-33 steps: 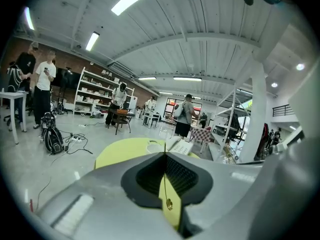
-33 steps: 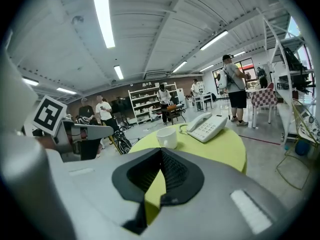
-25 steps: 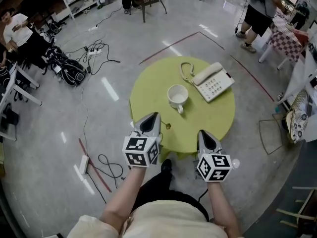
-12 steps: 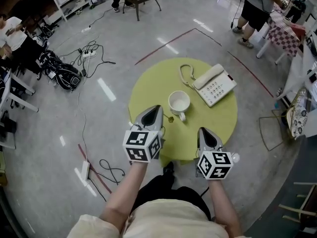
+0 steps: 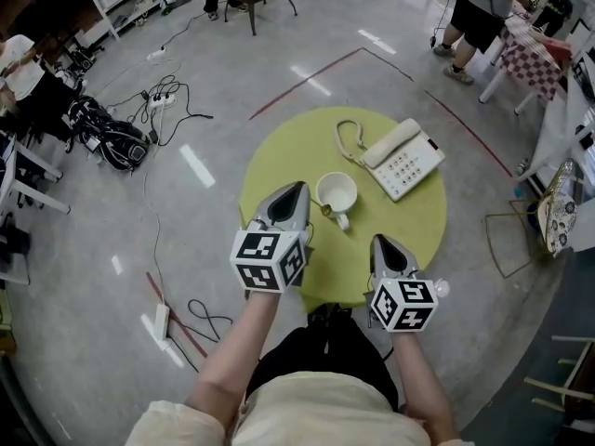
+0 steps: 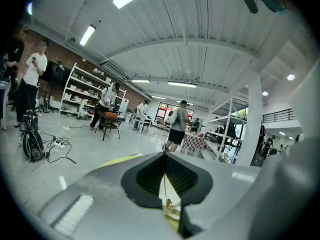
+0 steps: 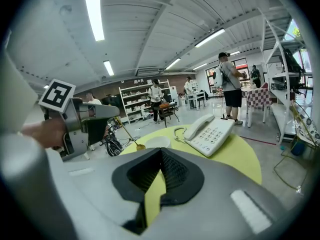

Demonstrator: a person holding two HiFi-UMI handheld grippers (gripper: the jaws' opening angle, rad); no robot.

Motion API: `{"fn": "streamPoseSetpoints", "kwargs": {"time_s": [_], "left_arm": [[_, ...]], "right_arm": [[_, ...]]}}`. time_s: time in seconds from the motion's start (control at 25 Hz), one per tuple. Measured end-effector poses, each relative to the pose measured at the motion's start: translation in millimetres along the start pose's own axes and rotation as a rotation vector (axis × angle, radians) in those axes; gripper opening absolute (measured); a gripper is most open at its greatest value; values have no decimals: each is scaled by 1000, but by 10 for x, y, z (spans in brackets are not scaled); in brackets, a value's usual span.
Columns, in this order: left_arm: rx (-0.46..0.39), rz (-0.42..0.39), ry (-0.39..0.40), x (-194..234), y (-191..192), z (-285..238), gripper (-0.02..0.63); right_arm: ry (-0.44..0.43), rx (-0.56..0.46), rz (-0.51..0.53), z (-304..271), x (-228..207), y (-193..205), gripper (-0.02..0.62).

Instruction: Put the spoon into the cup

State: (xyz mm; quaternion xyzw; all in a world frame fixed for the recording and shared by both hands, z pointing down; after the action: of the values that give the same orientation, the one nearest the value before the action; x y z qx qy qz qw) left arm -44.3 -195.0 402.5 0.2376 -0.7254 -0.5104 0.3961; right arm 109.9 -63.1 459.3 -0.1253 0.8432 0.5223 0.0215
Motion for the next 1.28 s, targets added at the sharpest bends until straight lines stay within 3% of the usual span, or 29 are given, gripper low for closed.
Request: {"fn": "streamPoseSetpoints", "kwargs": {"time_s": [0.4, 1.28], "left_arm": [[5, 12, -14, 86, -60, -257, 5], [60, 133, -79, 180, 425, -795, 5]], "right_arm": [[-14, 3, 5, -224, -61, -175, 2], [-73, 89, 11, -690, -347, -168, 2]]}}
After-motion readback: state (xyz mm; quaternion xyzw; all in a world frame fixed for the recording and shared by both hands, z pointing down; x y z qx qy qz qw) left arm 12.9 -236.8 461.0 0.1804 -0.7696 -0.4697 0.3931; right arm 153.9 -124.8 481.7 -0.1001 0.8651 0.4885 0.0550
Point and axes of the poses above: the fingertips, and each gripper's own axes: z backward along the fingers, x to its left, y out of its underside, the point moved 4 cm from there along z, backward along the fingers, and after that the axes turned 10 degrees about y, right-handed, at the moved point
